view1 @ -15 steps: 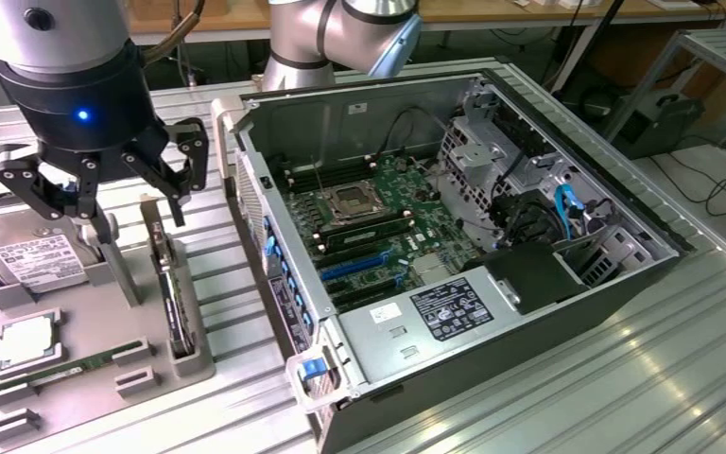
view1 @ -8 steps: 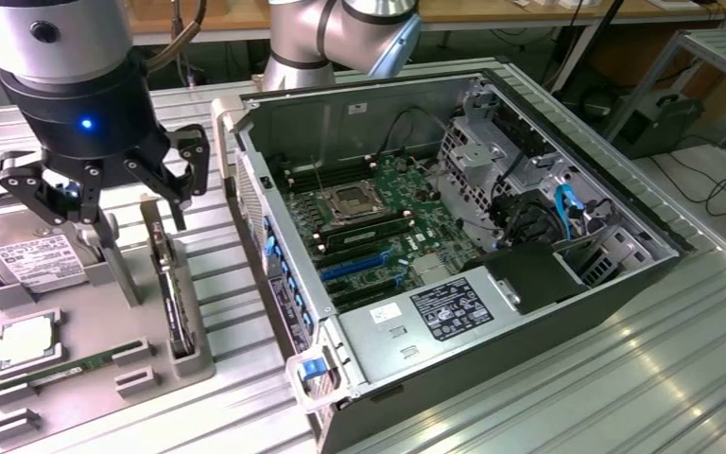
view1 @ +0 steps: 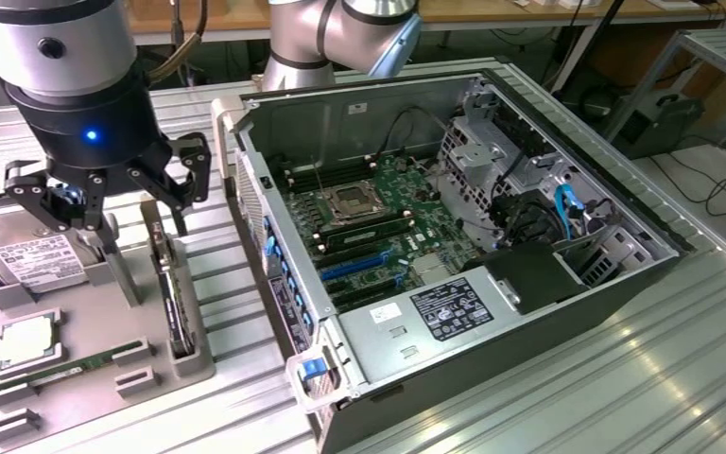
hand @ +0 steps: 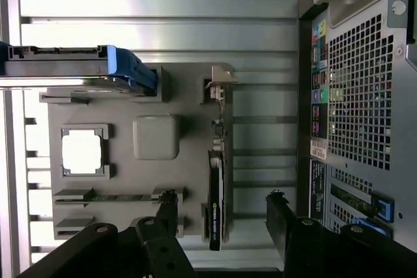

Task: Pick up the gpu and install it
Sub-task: 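Pick up the gpu and move the gpu toward the slot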

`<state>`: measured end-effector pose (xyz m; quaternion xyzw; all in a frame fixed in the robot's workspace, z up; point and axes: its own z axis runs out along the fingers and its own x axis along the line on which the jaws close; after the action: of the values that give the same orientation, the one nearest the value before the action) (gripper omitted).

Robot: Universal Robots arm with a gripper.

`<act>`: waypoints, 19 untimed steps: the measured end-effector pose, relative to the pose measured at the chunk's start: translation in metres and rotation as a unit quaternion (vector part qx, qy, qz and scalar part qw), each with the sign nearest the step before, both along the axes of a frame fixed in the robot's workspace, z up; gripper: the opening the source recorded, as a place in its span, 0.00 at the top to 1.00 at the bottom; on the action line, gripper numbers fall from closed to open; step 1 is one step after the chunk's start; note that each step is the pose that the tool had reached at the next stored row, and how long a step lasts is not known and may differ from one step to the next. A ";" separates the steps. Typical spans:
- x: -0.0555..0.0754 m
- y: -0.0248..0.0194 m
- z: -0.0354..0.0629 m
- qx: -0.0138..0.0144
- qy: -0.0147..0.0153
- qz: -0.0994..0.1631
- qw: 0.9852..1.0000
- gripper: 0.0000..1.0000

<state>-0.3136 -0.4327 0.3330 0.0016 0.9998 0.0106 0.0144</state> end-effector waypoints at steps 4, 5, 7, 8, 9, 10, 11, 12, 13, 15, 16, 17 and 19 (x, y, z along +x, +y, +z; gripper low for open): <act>0.000 -0.0003 -0.0044 0.000 0.000 0.001 1.000 0.34; 0.000 -0.0004 -0.0055 0.000 0.000 0.001 1.000 0.34; 0.000 -0.0005 -0.0074 0.000 0.000 0.001 1.000 0.34; 0.000 -0.0005 -0.0083 0.000 0.000 0.002 1.000 0.34; 0.000 -0.0005 -0.0094 0.000 0.000 0.002 1.000 0.34; 0.000 -0.0005 -0.0105 0.000 0.000 0.002 1.000 0.34; 0.000 -0.0006 -0.0116 0.000 0.000 0.002 1.000 0.34; 0.000 -0.0006 -0.0125 0.000 0.000 0.002 1.000 0.34; 0.000 -0.0007 -0.0132 0.000 0.001 0.003 1.000 0.34; 0.000 -0.0011 -0.0153 0.000 0.001 0.004 1.000 0.34; 0.000 -0.0012 -0.0163 0.000 0.001 0.004 1.000 0.34; 0.000 -0.0014 -0.0175 0.000 0.001 0.005 1.000 0.34; 0.000 -0.0017 -0.0197 0.000 0.001 0.006 1.000 0.34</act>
<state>-0.3136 -0.4344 0.3133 -0.0047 0.9998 0.0107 0.0132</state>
